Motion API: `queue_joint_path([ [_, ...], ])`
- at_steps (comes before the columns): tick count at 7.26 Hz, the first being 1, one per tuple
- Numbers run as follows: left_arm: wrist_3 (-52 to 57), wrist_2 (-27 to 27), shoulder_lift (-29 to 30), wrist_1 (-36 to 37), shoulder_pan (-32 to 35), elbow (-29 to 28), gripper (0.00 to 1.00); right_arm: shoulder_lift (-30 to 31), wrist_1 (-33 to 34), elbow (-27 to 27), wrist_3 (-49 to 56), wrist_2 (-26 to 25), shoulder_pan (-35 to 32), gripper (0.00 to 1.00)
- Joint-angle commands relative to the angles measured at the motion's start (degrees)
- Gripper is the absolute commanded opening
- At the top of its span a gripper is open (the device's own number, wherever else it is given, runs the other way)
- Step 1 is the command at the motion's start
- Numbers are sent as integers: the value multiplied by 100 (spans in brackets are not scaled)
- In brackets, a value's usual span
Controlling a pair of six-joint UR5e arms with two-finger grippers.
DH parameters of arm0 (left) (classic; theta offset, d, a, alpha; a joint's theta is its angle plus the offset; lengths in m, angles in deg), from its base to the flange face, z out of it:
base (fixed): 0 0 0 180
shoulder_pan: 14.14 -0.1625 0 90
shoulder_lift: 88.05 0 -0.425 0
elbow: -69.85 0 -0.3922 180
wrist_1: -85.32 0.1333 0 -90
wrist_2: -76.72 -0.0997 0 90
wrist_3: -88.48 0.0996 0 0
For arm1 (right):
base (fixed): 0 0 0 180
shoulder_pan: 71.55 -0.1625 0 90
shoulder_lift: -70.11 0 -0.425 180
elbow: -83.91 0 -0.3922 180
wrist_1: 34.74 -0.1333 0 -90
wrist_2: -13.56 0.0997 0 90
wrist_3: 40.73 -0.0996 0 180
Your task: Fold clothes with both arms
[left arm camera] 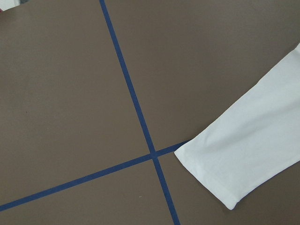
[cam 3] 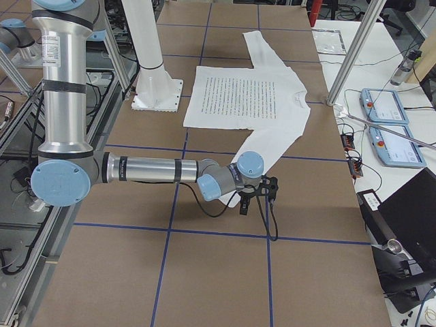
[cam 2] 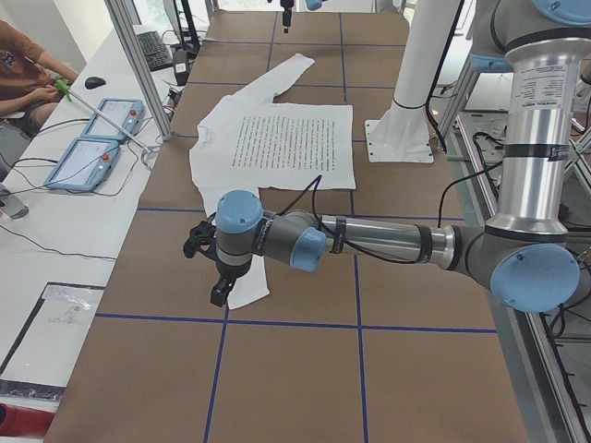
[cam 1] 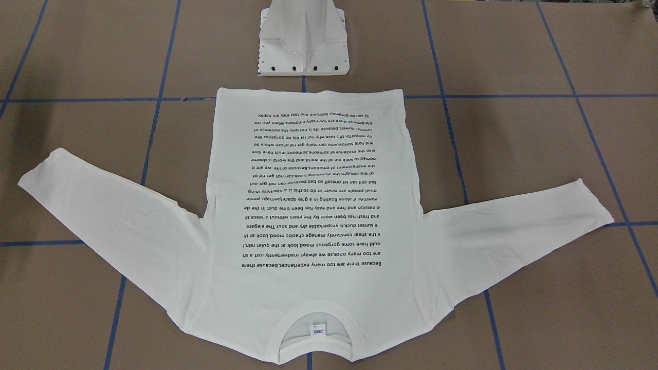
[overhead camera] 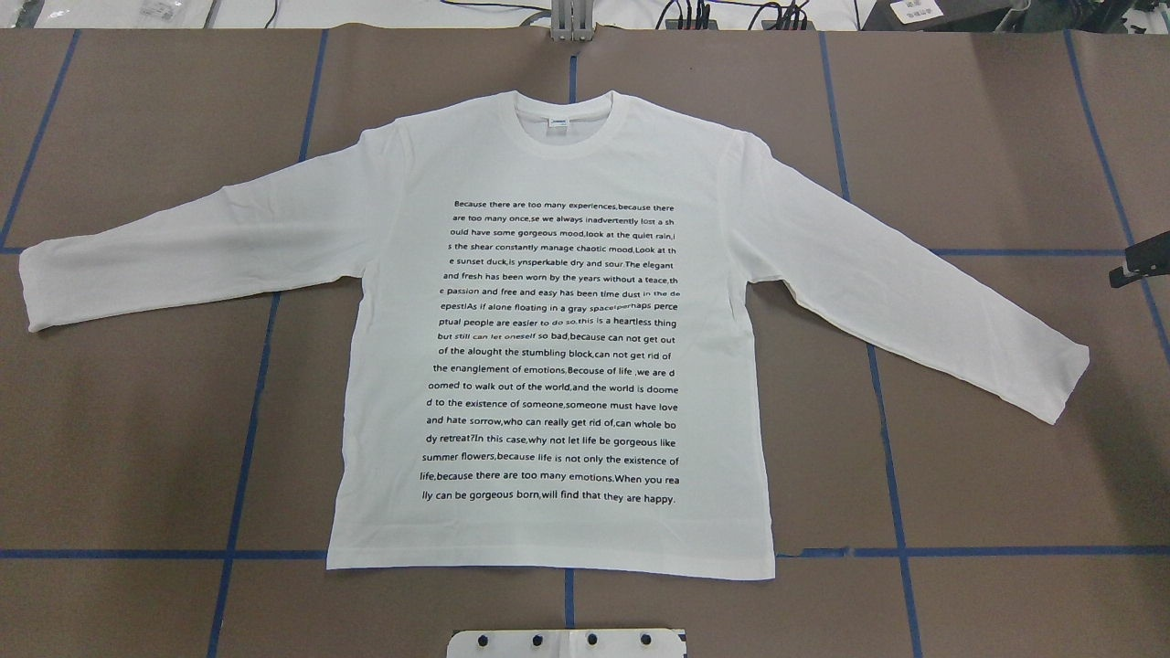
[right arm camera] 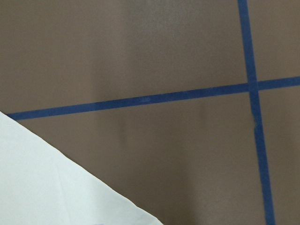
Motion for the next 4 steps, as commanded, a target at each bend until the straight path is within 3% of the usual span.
queue_joint_path([
  [1,0,-8,-3,-10,0,31,100,227,-449,-22,-558,-59,390,95],
  [4,9,-8,-3,-45,0,31,100,228,-554,-100,-840,-77,786,93],
])
